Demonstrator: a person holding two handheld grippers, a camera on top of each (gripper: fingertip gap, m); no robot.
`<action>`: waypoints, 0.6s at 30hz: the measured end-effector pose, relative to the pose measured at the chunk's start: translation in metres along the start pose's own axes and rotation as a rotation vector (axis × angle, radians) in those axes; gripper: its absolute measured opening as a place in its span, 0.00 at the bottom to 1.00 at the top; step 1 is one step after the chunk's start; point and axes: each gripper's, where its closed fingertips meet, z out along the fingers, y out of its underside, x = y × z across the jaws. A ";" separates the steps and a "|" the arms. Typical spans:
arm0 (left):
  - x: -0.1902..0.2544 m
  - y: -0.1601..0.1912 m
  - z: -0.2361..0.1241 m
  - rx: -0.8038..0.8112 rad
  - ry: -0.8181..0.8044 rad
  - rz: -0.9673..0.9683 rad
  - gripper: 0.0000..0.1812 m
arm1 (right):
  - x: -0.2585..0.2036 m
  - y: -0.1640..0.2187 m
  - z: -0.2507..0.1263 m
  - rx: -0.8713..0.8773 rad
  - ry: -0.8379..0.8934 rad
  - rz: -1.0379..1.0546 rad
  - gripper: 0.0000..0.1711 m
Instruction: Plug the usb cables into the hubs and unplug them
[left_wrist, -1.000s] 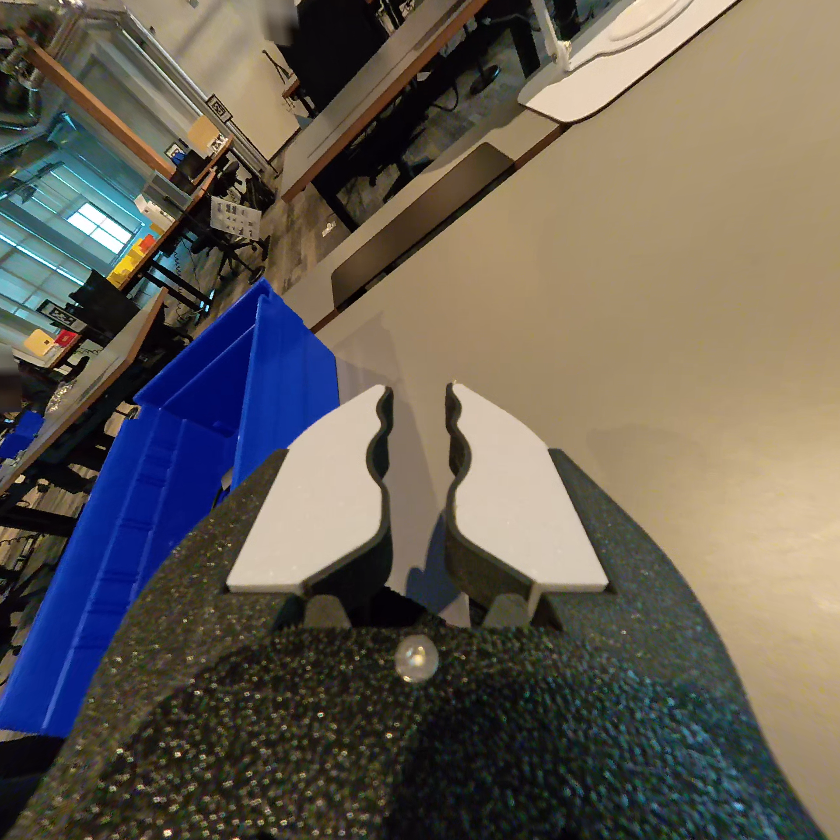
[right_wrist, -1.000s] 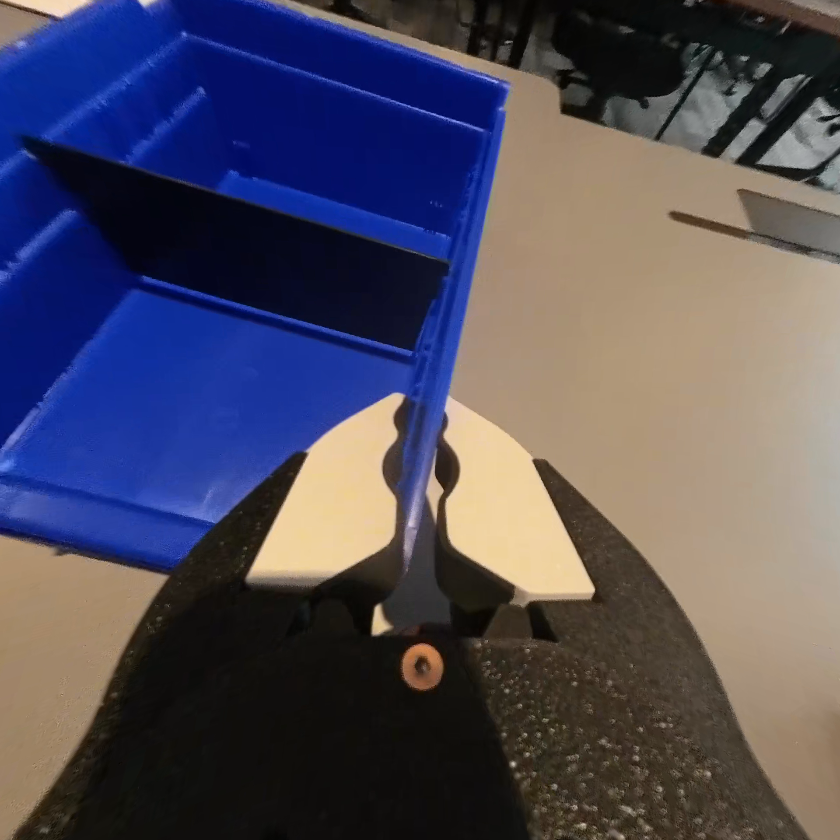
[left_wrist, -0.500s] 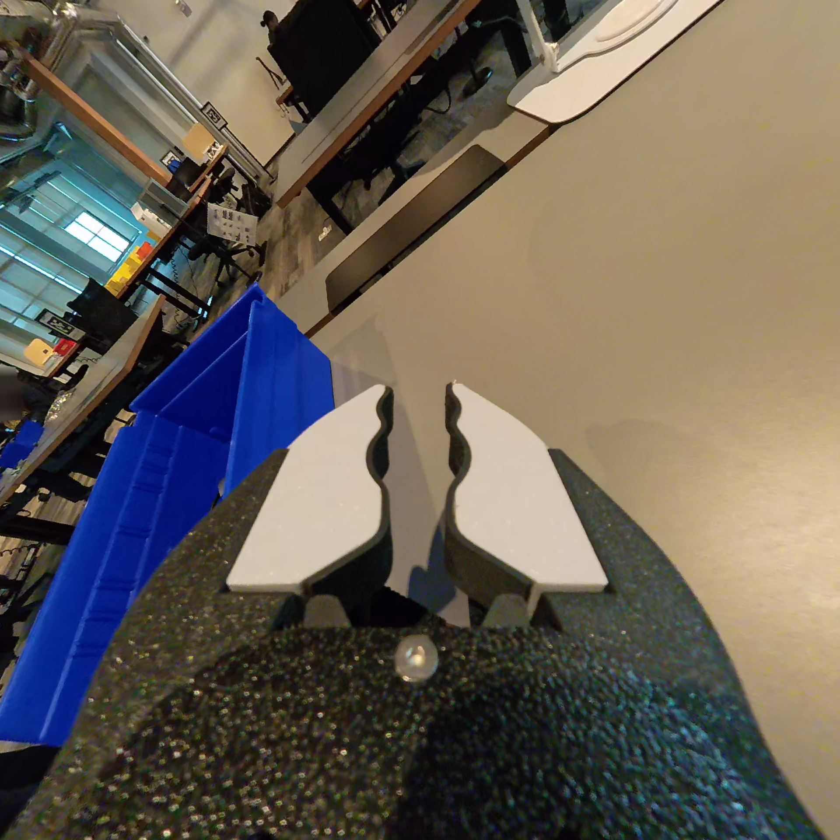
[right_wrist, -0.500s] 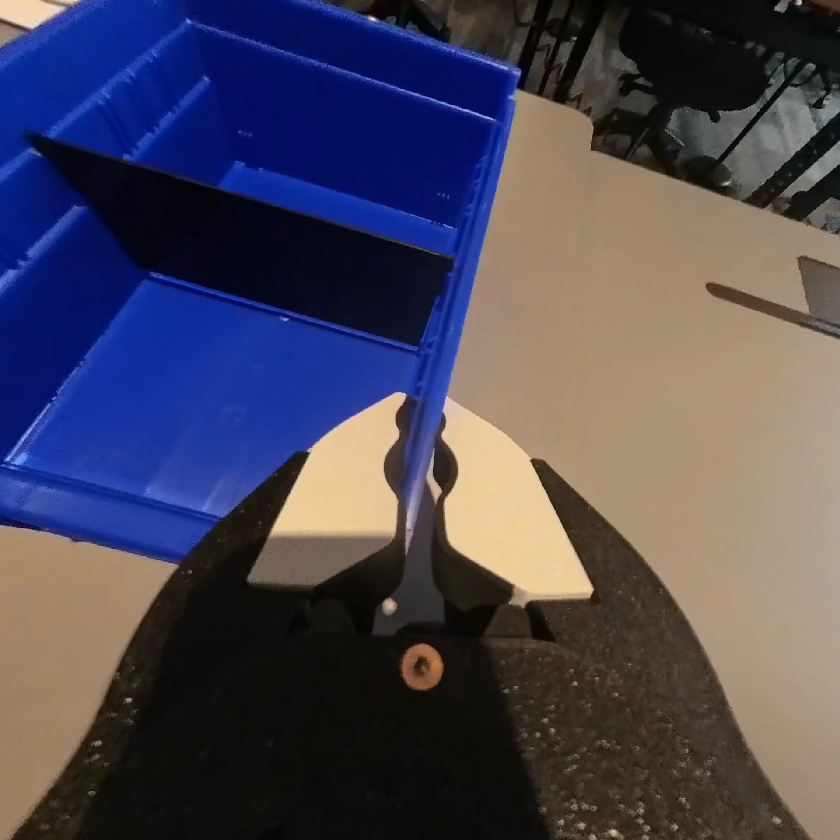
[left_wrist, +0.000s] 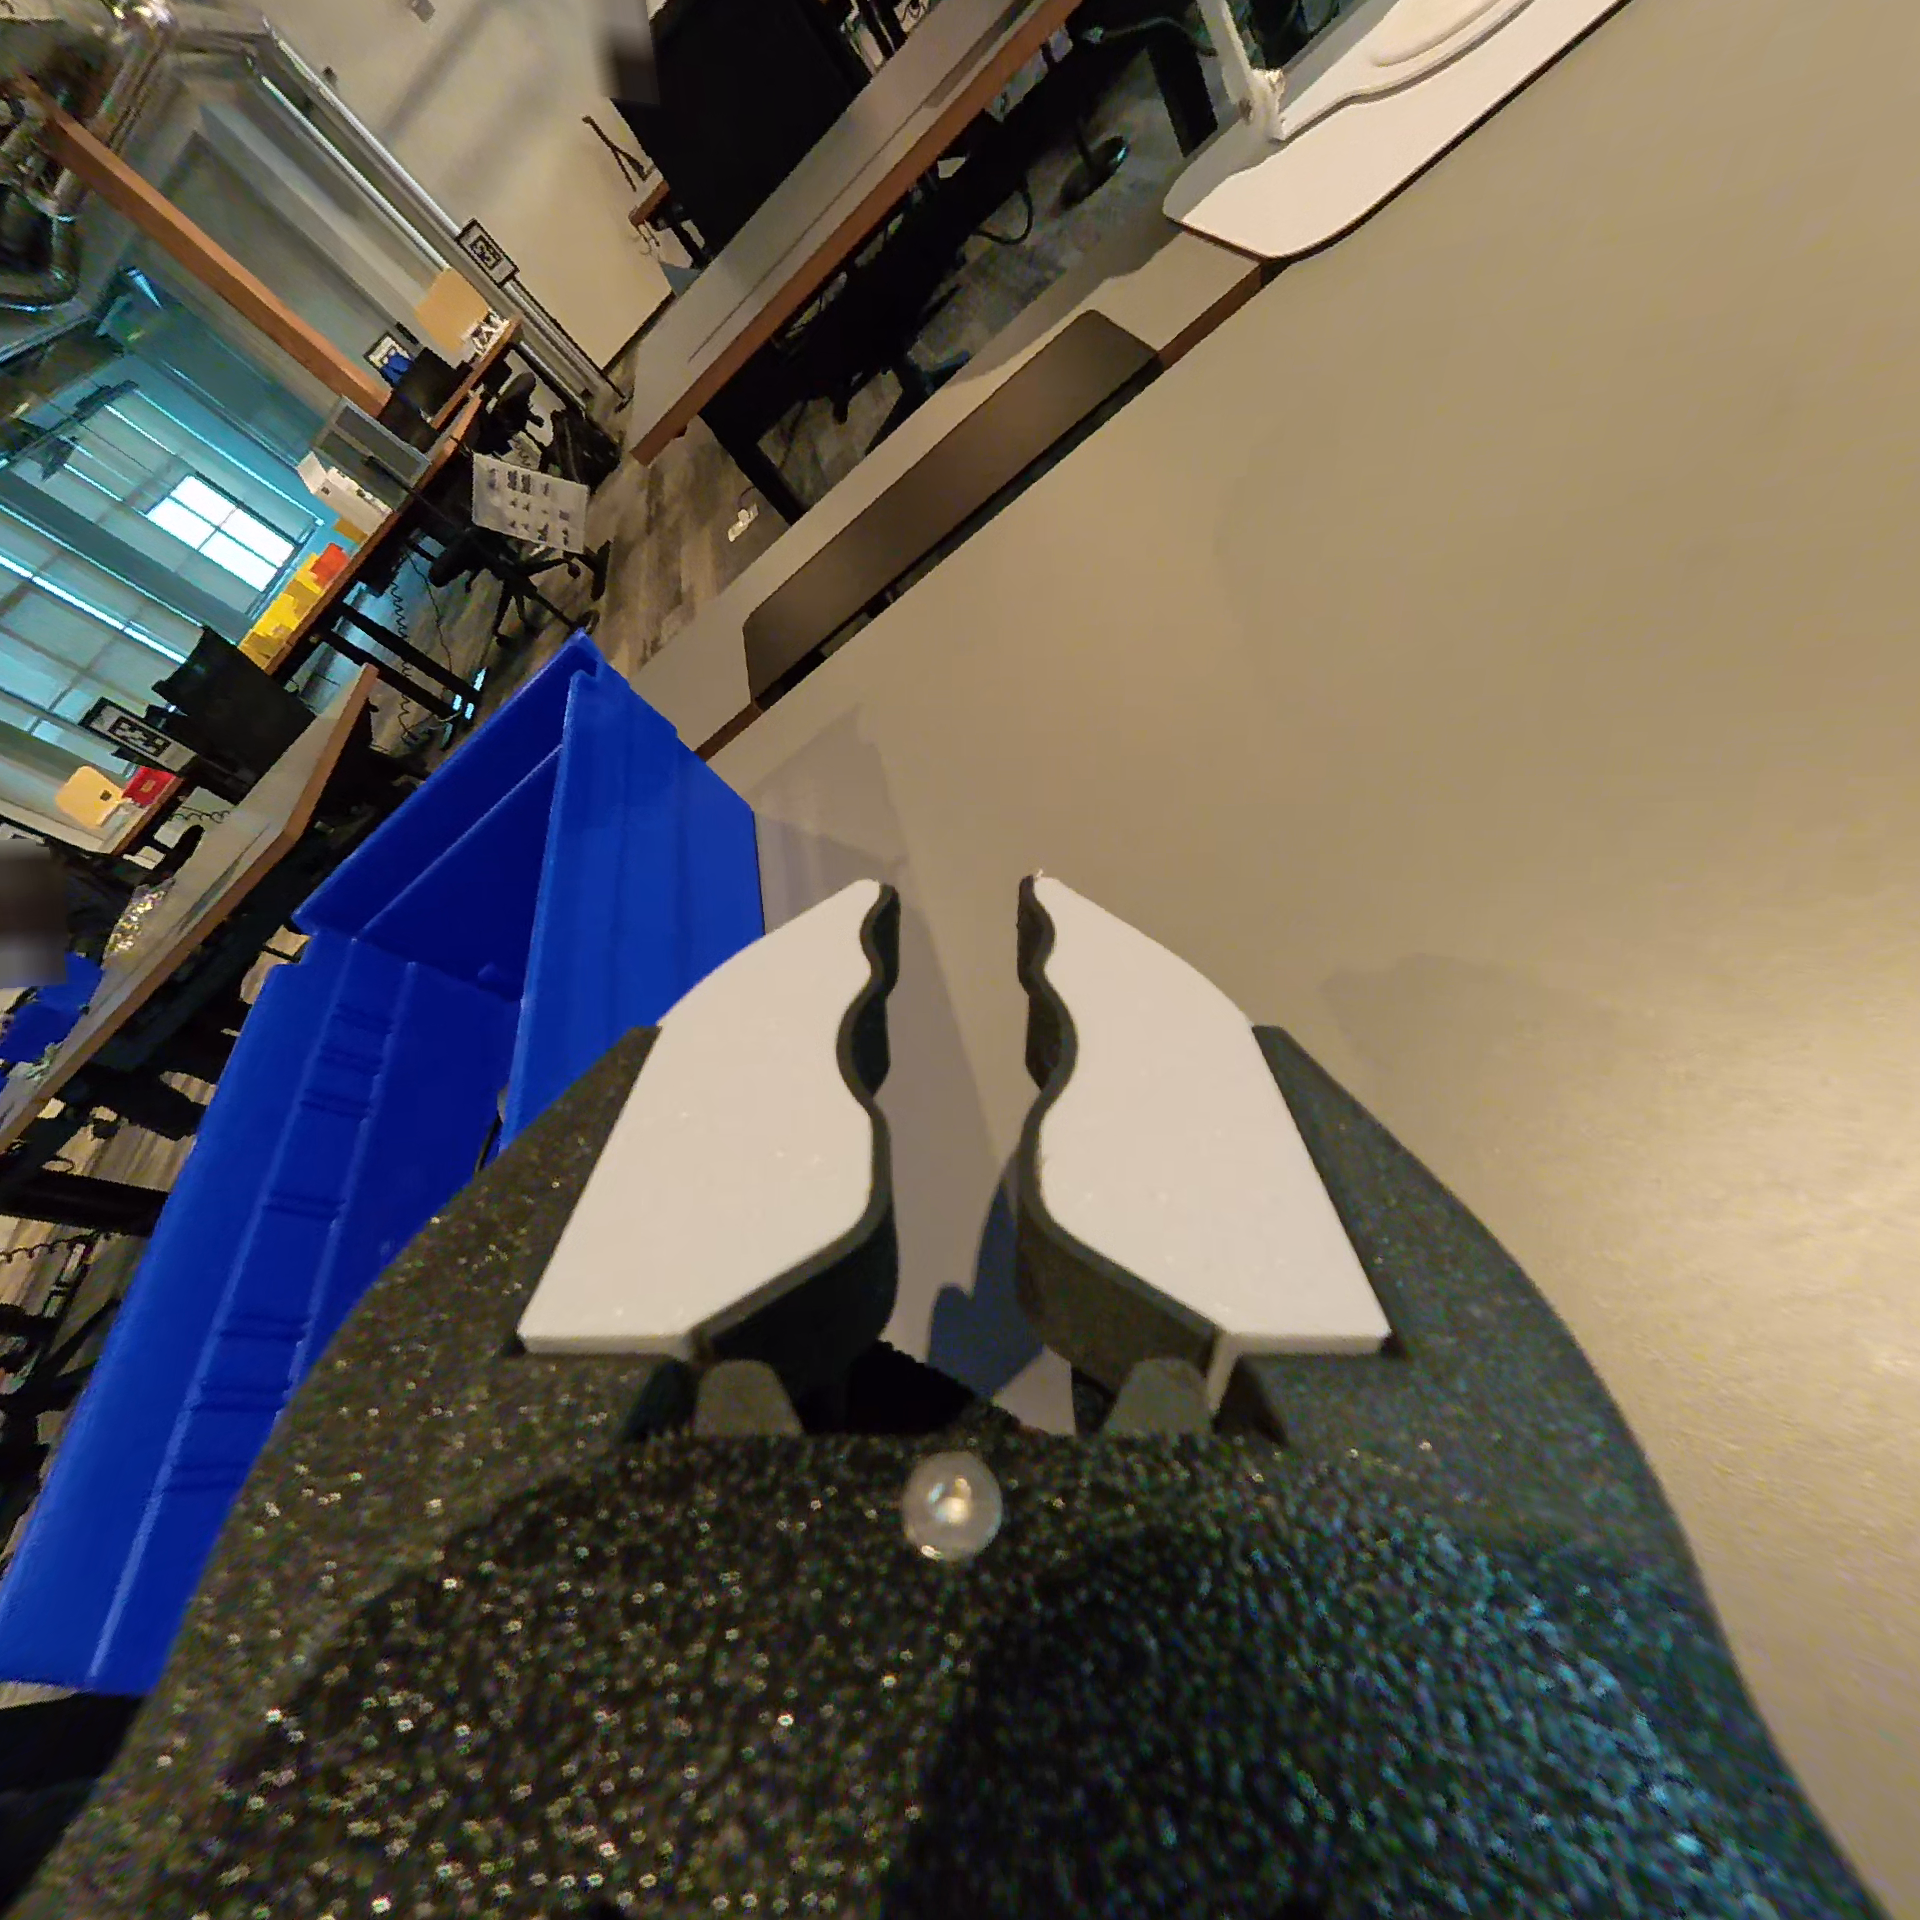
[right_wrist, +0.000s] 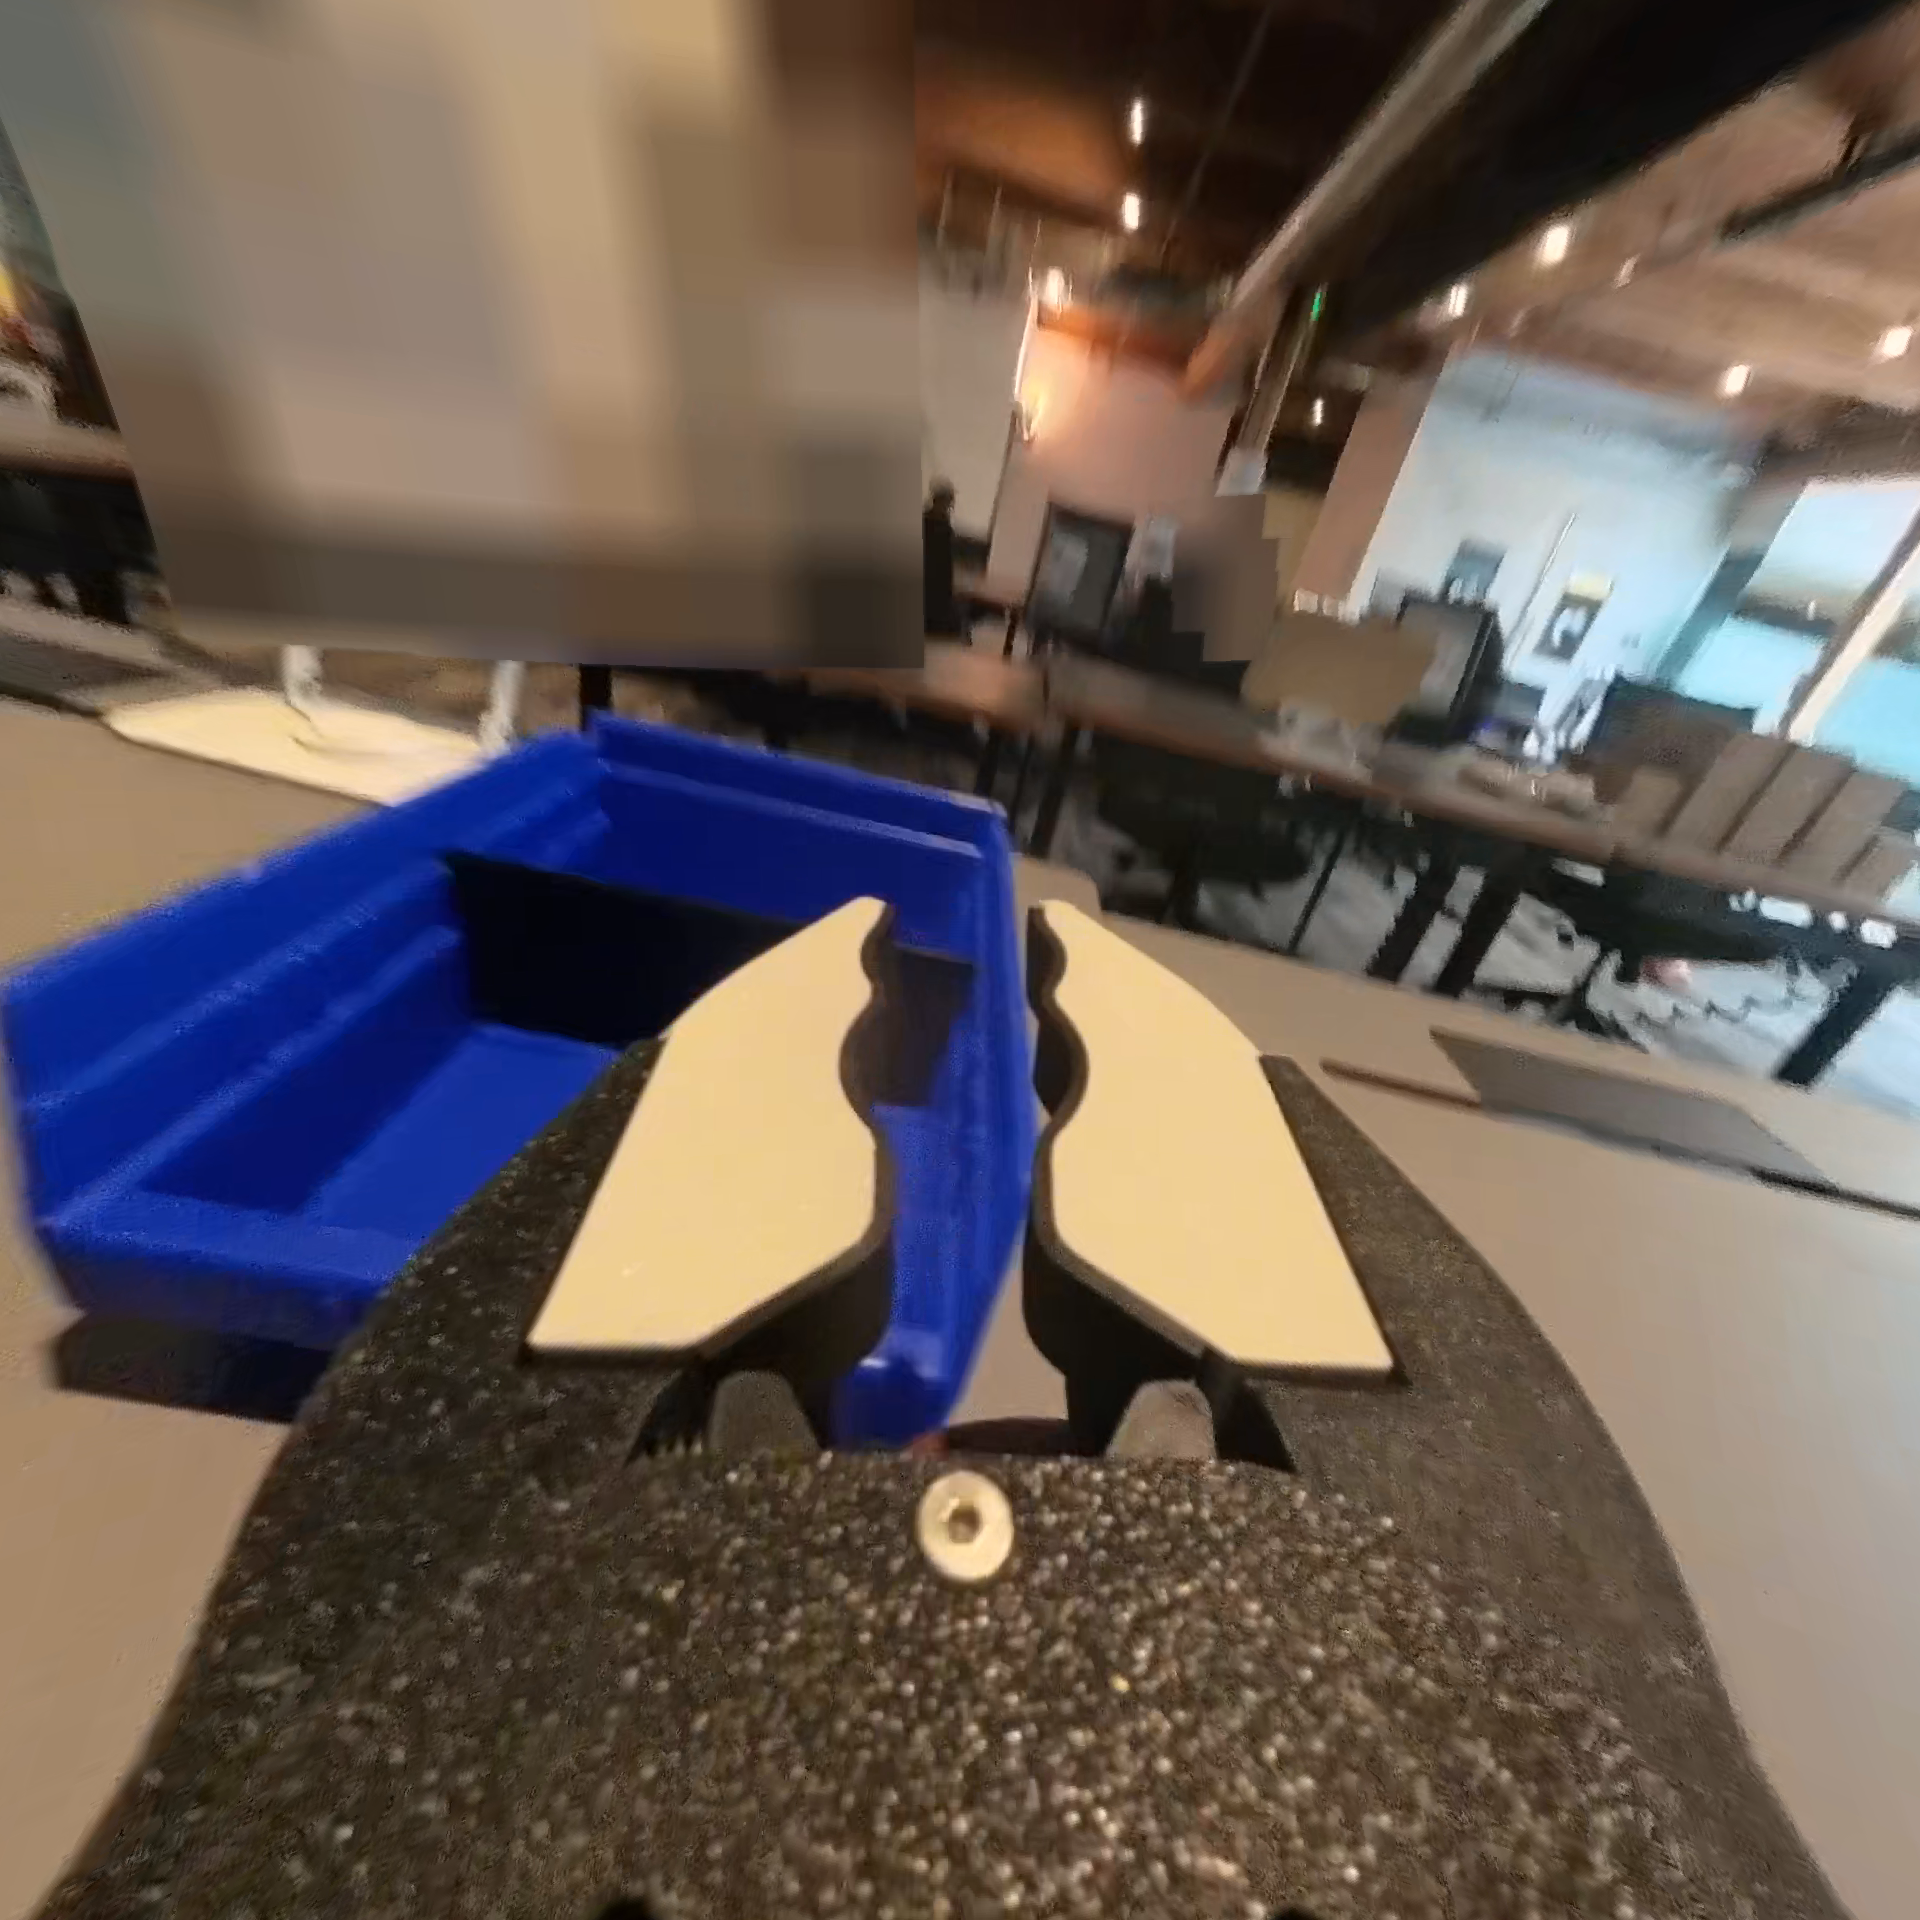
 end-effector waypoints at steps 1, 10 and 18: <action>0.000 0.000 0.000 0.002 -0.003 0.001 0.12 | -0.012 -0.009 -0.008 0.051 -0.014 0.005 0.13; -0.040 -0.025 -0.022 0.177 -0.213 -0.064 0.12 | -0.199 -0.067 -0.031 0.260 -0.395 0.134 0.08; -0.078 -0.040 -0.056 0.384 -0.359 -0.225 0.12 | -0.342 -0.053 -0.038 0.102 -0.646 0.134 0.02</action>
